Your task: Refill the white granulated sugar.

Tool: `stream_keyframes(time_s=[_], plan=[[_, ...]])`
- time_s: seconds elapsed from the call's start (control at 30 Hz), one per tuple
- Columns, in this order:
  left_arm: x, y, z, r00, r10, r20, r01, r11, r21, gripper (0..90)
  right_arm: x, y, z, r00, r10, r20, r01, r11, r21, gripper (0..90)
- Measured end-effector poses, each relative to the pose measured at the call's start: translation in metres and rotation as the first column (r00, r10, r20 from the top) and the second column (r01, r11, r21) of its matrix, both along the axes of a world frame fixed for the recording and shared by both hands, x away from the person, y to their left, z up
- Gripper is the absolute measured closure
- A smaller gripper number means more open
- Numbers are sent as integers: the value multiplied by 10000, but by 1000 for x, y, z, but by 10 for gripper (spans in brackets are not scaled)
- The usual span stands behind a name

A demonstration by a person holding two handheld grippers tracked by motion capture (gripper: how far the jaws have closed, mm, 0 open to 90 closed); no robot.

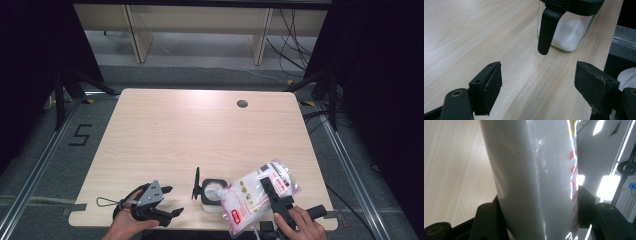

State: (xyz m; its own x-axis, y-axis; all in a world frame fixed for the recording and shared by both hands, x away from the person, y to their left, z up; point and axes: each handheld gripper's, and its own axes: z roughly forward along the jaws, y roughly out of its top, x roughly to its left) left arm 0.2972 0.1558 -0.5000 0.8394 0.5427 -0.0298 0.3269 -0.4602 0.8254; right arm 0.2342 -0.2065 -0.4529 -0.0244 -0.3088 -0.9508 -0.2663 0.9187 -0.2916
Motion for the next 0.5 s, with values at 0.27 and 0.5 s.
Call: stream_keyframes(time_s=[0.27, 0.5], plan=[[0, 0, 1, 10000, -21, -7, 21, 9999, 127, 218, 0, 0, 1, 10000, 49, 14, -49, 10000, -76, 467], [0, 0, 1, 10000, -3, 11, 3, 10000, 84, 219, 0, -1, -2, 9999, -88, -122, 91, 9996, 259, 470]])
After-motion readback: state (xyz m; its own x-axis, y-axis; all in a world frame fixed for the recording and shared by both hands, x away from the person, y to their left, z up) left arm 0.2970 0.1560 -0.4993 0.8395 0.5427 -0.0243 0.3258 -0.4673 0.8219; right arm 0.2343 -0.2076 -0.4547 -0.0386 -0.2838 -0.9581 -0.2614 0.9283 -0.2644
